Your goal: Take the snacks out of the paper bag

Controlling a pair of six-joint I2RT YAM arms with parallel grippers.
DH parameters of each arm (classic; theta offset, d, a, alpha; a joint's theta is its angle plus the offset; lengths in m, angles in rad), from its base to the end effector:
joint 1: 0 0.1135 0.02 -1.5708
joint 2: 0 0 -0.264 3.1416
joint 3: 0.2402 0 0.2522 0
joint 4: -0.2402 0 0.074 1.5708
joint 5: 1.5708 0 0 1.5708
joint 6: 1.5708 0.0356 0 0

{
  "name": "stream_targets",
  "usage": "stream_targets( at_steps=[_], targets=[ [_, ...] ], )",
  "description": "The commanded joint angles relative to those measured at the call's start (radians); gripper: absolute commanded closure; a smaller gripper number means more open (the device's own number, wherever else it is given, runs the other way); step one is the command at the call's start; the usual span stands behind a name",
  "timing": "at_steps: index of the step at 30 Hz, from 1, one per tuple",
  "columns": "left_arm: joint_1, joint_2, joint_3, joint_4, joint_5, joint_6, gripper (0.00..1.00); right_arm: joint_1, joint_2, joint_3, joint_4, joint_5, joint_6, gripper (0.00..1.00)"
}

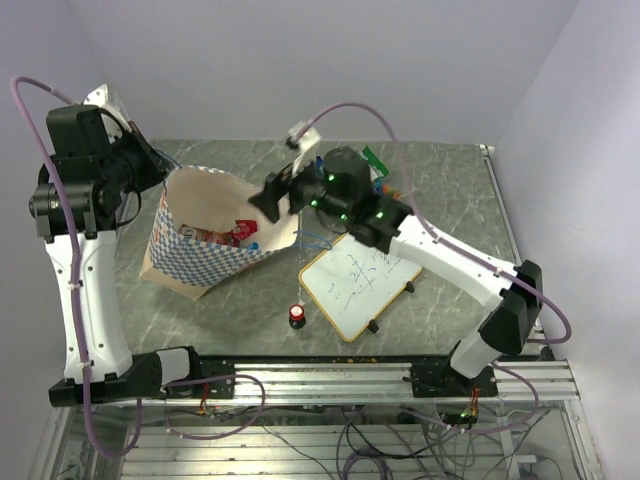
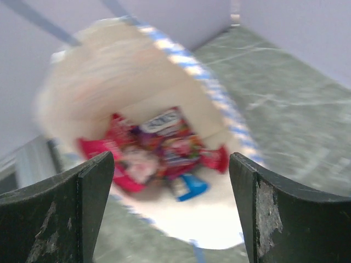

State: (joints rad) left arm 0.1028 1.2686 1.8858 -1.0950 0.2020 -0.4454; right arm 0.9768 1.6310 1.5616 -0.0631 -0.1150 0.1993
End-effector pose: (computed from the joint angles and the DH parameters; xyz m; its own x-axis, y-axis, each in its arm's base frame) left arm 0.2028 0.0137 0.5062 -0.4458 -0.4703 -0.7616 -0.1278 0.8756 -0.4658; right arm 0.2165 0.3278 0.4054 -0.2481 -0.0159 -0.9686 -0.8547 0.4743 0.2111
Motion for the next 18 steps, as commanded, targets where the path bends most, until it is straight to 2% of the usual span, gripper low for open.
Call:
stream_targets(
  at_steps=[1,4,7,11,14,16,18],
  targets=[
    [-0.005,-0.071,-0.082,0.073,0.037,-0.039,0.93,-0.09,0.022,-0.05,-0.077,0.081,-0.033,0.15],
    [-0.004,-0.085,-0.106,0.074,0.049,-0.051,0.93,-0.124,0.097,0.016,-0.174,0.128,-0.129,0.13],
    [-0.004,-0.088,-0.114,0.075,0.068,-0.061,0.93,-0.169,0.185,0.093,-0.272,0.105,-0.172,0.12],
    [-0.005,-0.08,-0.119,0.092,0.102,-0.079,0.93,-0.21,0.271,0.173,-0.374,0.077,-0.13,0.13],
    [-0.005,-0.072,-0.113,0.1,0.114,-0.084,0.93,-0.225,0.286,0.157,-0.383,0.07,-0.059,0.13],
    [-0.005,-0.064,-0.109,0.103,0.115,-0.084,0.93,-0.238,0.294,0.143,-0.381,0.033,-0.005,0.17],
    [-0.005,-0.055,-0.104,0.109,0.118,-0.085,0.93,-0.242,0.301,0.14,-0.379,-0.025,0.055,0.27]
  ],
)
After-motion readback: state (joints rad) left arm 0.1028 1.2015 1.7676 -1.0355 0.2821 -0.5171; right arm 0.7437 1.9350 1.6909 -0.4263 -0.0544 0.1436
